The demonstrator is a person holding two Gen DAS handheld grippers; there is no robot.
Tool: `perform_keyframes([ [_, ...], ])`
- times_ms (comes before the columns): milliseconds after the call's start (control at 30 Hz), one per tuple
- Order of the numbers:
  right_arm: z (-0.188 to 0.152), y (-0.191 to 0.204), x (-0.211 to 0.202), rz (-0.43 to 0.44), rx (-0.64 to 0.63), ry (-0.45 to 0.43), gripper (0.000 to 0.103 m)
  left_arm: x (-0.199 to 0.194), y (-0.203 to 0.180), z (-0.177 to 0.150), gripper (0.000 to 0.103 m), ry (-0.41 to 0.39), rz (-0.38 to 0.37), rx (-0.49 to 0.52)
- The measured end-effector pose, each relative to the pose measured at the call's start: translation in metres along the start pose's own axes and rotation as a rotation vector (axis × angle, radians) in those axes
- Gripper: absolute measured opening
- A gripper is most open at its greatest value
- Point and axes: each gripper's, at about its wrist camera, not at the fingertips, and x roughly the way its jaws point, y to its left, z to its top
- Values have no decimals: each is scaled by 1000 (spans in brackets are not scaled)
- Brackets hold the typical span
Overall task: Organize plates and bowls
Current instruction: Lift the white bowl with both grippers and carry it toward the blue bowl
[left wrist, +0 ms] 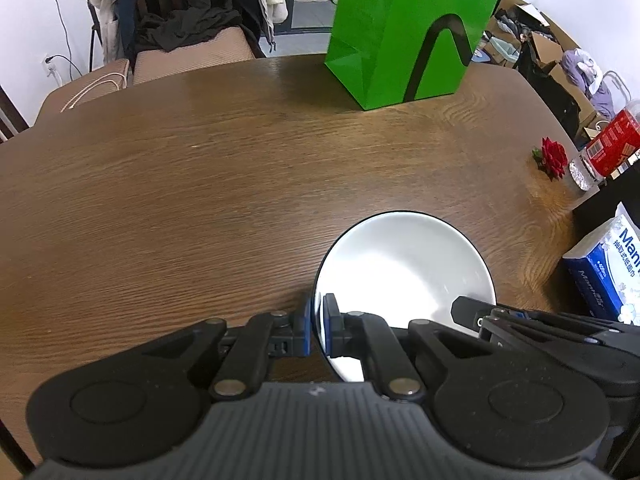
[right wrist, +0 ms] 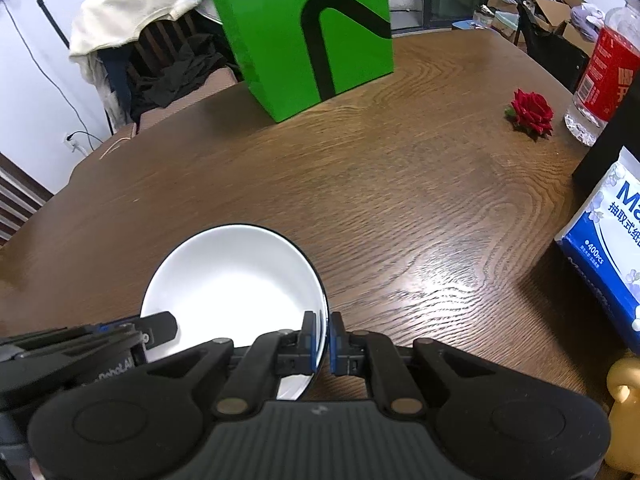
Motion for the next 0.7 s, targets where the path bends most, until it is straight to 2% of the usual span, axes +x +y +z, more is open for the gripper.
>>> perform_keyframes([
  [700,-30,72,-36,40,-75,-16,6,-56,62,-29,7,-44,43,-55],
])
